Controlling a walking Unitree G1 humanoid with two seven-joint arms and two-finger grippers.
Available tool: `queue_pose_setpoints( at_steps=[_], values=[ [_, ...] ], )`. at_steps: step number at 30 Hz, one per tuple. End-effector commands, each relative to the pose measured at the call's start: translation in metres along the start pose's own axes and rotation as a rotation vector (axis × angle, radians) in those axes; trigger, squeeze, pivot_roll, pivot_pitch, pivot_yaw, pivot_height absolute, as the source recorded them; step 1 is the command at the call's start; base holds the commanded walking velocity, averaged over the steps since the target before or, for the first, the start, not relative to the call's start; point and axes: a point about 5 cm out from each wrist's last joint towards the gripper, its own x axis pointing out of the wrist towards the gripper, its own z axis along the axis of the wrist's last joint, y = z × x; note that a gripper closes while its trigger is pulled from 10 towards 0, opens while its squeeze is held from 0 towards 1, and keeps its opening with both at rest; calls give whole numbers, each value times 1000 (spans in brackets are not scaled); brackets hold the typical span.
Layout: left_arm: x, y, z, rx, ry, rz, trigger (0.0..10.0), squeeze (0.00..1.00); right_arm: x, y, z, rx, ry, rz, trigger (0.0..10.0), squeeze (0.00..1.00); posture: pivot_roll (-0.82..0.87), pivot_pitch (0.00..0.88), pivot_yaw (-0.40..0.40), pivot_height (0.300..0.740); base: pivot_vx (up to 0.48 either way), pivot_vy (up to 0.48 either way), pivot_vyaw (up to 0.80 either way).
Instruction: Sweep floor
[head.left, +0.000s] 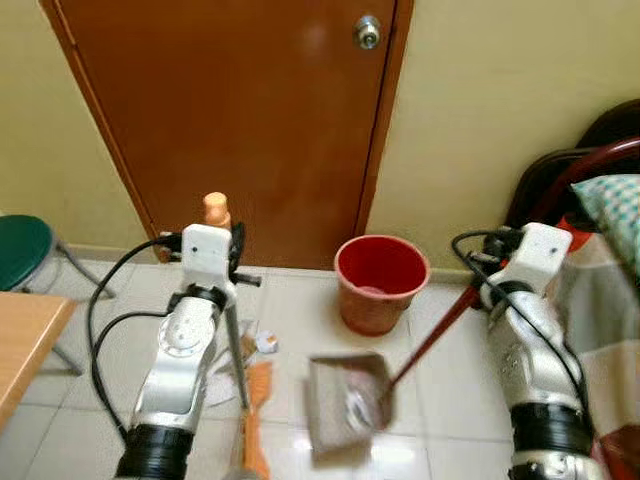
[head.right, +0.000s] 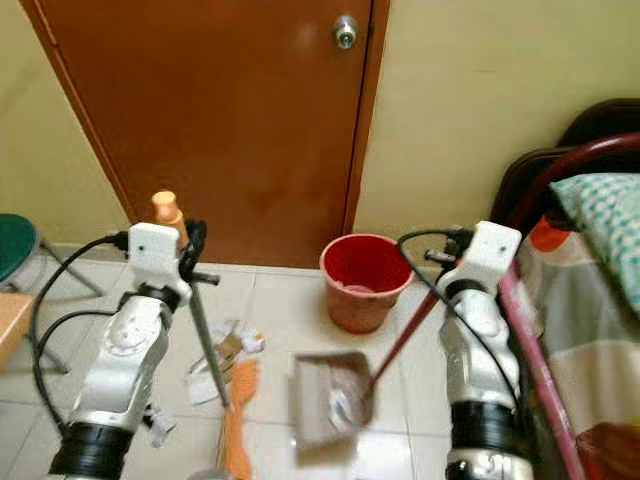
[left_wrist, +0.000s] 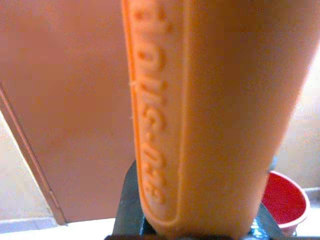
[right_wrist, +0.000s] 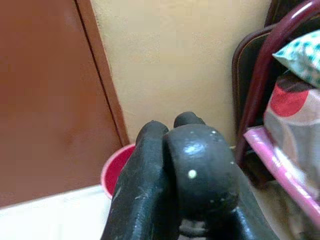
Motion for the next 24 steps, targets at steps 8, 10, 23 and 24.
queue_pose_setpoints(
  at_steps=[8,10,23,24],
  values=[
    [1,2,7,16,-33,-3,10000,0,2,10,13,35,-56,36,10000,0,-31,0,-37,740,170,0,0],
    [1,2,7,16,-36,-4,10000,0,2,10,14,35,-57,36,10000,0,-31,0,-37,740,0,0,0],
    [0,5,5,19,-33,28,10000,0,14,26,48,114,-95,152,10000,0,-55,0,-42,740,0,0,0],
    [0,5,5,19,-33,28,10000,0,14,26,48,114,-95,152,10000,0,-55,0,-42,740,0,0,0]
  ],
)
